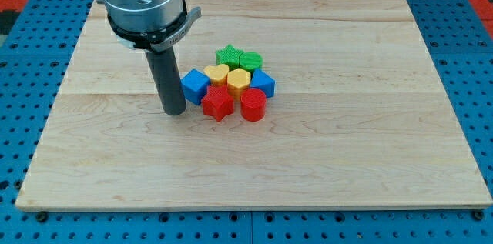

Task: Push the group of blocks up a bit

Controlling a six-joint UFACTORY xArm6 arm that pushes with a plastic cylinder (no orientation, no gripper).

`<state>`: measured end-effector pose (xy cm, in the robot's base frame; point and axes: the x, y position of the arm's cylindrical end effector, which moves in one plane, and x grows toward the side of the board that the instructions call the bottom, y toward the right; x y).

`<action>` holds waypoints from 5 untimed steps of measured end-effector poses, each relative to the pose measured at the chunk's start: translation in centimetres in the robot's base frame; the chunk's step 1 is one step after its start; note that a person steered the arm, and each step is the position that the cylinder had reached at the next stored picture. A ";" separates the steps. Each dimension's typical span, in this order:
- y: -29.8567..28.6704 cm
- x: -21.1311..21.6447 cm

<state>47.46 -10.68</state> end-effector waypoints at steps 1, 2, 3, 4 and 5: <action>0.0 0.0; 3.6 1.7; 5.5 1.5; 7.3 -0.8; 8.9 -1.9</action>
<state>45.58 -1.80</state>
